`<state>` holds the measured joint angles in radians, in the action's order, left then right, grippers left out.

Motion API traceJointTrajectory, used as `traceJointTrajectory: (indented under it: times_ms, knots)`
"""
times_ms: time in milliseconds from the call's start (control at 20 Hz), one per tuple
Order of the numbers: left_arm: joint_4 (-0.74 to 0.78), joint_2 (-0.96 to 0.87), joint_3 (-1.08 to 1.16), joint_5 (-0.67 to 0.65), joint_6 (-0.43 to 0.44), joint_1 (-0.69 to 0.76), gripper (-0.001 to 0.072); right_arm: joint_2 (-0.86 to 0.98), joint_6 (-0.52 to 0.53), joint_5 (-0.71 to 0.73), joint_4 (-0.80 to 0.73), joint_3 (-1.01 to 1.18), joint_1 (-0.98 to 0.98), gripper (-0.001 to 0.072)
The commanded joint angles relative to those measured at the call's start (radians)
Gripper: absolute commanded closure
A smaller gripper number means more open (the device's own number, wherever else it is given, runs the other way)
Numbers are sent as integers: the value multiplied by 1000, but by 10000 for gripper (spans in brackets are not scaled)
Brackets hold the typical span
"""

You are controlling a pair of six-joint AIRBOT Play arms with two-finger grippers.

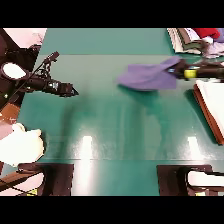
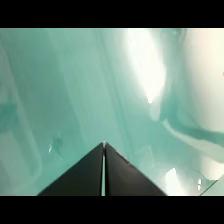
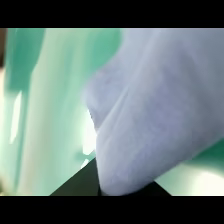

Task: Fold the shirts.

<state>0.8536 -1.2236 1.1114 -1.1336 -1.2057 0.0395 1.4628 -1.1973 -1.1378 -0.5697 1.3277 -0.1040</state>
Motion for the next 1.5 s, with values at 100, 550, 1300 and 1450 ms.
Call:
traceJointTrajectory:
  times_ms: [100, 550, 1300, 1450]
  knots:
    - [-21, -1, -1, 103, -2, 108, 684, -35, -18, -14, -68, 108, -311, 695]
    - [-15, -2, -1, 225, -2, 231, 684, 148, -34, -50, -82, 509, -411, 695]
    - [-14, -2, -1, 218, 2, 231, 683, -89, 39, -272, -357, 436, -568, 695]
    - [-14, -2, -1, 213, 2, 231, 683, -182, 38, -282, -437, 311, -644, 694]
